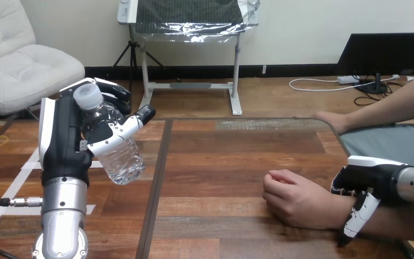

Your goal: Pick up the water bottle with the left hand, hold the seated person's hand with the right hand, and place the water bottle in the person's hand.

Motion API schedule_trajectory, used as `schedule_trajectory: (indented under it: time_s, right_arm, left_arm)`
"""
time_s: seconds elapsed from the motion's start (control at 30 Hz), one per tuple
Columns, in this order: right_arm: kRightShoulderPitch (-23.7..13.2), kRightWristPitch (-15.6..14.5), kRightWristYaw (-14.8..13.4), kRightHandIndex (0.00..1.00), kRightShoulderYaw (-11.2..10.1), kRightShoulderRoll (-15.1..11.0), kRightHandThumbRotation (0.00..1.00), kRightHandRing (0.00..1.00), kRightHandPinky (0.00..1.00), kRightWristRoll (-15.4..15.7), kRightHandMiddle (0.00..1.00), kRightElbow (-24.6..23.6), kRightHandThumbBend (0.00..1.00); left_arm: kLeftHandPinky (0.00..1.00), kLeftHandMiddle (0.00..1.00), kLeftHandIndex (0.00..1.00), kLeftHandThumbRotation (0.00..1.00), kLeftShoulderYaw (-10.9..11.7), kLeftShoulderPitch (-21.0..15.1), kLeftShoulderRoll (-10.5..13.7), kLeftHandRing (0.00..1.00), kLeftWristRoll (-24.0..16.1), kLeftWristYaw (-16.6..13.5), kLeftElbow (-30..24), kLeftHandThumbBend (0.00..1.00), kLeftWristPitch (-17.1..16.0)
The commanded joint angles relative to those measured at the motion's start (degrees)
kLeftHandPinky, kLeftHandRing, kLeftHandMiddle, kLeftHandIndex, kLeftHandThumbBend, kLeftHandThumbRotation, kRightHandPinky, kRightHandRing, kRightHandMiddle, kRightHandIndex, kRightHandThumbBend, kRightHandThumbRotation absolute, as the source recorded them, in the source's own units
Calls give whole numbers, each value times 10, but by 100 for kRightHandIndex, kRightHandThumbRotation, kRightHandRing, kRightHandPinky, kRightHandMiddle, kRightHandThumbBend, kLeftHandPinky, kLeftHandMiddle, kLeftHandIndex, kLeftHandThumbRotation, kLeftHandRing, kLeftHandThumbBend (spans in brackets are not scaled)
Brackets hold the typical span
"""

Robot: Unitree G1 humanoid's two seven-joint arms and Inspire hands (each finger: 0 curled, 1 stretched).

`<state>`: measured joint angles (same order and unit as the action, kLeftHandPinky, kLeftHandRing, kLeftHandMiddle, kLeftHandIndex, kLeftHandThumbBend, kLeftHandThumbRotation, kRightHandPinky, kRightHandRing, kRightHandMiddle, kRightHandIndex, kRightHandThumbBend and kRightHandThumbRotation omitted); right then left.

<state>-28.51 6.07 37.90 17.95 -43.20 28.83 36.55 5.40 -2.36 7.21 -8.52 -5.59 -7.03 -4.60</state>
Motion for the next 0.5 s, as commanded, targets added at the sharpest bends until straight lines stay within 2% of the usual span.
schedule_trajectory:
  time_s: [0.0, 0.47]
  right_arm:
    - [-9, -8, 10, 48, 24, 26, 3, 45, 37, 9, 50, 15, 100]
    - [-9, 0, -1, 43, 37, 28, 4, 39, 31, 23, 45, 24, 100]
  left_arm:
    - [27, 39, 41, 0, 2, -34, 1, 34, 2, -3, -23, 63, -6]
    - [27, 39, 41, 0, 3, -35, 1, 34, 0, -6, -18, 63, -13]
